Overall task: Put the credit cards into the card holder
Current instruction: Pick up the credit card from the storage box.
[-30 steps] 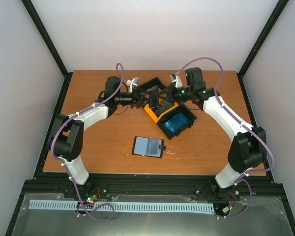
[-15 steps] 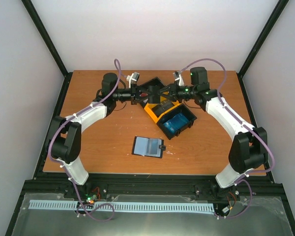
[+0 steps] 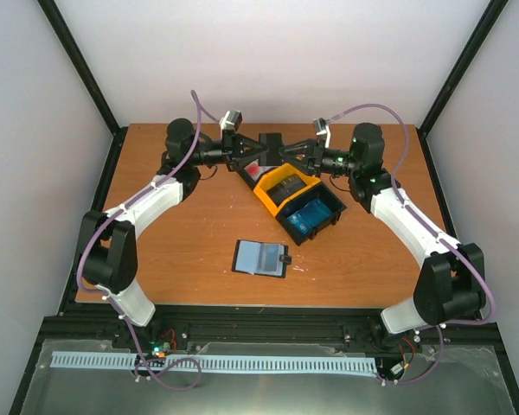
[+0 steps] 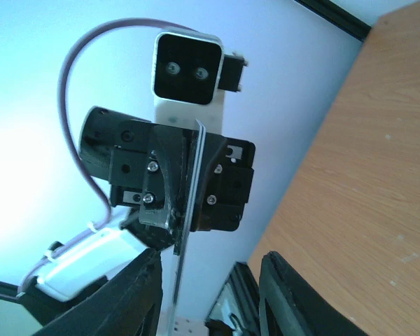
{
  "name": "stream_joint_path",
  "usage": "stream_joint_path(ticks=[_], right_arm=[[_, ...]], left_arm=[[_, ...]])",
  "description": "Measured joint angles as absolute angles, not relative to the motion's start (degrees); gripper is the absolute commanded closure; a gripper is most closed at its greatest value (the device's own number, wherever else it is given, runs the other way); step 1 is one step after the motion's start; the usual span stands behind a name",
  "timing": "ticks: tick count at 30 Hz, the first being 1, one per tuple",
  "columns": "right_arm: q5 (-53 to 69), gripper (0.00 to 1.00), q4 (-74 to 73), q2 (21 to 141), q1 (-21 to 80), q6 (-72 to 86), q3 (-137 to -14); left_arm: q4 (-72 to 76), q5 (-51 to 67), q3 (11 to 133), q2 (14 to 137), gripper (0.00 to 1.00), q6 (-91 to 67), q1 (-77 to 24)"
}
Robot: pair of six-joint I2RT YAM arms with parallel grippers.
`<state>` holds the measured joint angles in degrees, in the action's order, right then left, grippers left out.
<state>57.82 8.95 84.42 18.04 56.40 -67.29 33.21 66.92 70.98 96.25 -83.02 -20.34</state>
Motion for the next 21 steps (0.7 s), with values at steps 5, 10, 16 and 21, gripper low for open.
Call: stream_joint_path(ticks=[5,10,16,21], right_arm=[[58.2,0.59,20.6,83.6,18.0,63.2,-64.2],[58.3,0.59,27.0,83.6,18.1,67.2,-63.5],[58.9,0.52,30.1,83.6,18.8,69.0,-63.6],[59.7,0.5,34.4,84.1,19.6,70.9,-63.6]], left_arm=[[42.1,67.1,71.0,95.9,0.99,-93.3,-19.5],[48.8,66.4,71.2,95.9,0.99,-102.2,-18.9],[53.1,65.8,72.2,96.2,0.99,-107.8,-18.7],[53.3,65.7,72.2,96.3,1.0,-108.9,-18.7]])
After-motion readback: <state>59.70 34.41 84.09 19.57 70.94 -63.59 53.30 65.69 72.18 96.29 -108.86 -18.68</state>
